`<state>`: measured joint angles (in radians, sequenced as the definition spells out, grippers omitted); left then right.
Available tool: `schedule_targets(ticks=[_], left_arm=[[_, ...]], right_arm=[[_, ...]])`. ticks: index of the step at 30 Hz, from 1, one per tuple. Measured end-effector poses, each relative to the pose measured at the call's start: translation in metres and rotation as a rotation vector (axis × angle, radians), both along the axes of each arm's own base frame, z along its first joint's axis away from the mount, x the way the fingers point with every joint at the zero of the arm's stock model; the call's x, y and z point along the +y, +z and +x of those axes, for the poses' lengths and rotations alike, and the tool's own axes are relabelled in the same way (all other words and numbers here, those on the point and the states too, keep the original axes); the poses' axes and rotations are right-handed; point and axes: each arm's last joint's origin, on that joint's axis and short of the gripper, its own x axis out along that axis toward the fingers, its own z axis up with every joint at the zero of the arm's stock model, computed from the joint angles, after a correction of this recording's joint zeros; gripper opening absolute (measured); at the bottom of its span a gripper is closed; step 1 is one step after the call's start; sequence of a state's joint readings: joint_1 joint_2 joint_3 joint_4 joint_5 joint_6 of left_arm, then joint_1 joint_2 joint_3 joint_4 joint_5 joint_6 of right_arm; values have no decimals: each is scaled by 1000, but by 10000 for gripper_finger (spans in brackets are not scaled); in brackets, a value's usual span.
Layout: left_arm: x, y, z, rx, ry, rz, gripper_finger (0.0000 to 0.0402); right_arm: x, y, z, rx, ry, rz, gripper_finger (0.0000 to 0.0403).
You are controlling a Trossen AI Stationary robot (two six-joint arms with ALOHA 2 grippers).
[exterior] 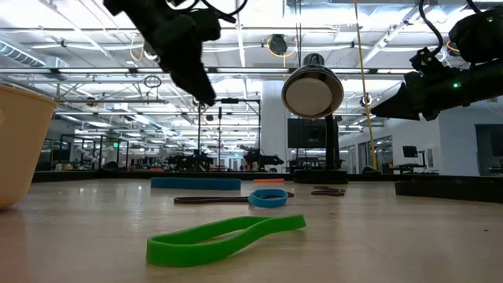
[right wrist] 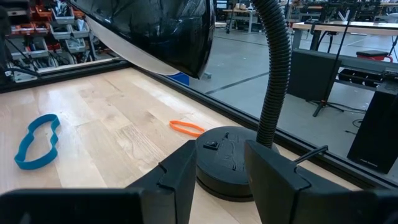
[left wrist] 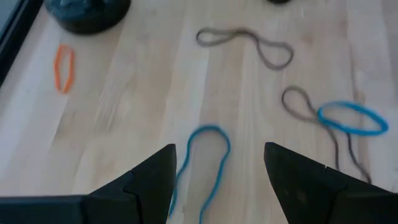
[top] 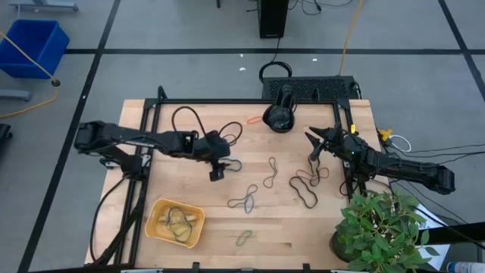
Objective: Pick and place rubber bands into bin
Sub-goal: Put the blue rubberband into the yellow bin
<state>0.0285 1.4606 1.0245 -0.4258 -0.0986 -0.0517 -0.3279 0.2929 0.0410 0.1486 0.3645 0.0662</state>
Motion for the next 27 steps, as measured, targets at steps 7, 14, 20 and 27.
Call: schedule_targets(ticks=[7, 14, 20, 27], left_arm=[[16, -13, 13, -15, -27, -15, 250], [27, -30, 21, 32, -57, 60, 250], [36, -40, 26, 60, -62, 101, 250], [37, -65, 34, 126, -112, 63, 250]], right_arm=[[0, 0, 0, -3, 0, -1, 130], [0, 0, 0, -3, 1, -1, 130], [0, 0, 0, -2, 1, -1, 130], [0, 0, 0, -3, 1, -1, 130]])
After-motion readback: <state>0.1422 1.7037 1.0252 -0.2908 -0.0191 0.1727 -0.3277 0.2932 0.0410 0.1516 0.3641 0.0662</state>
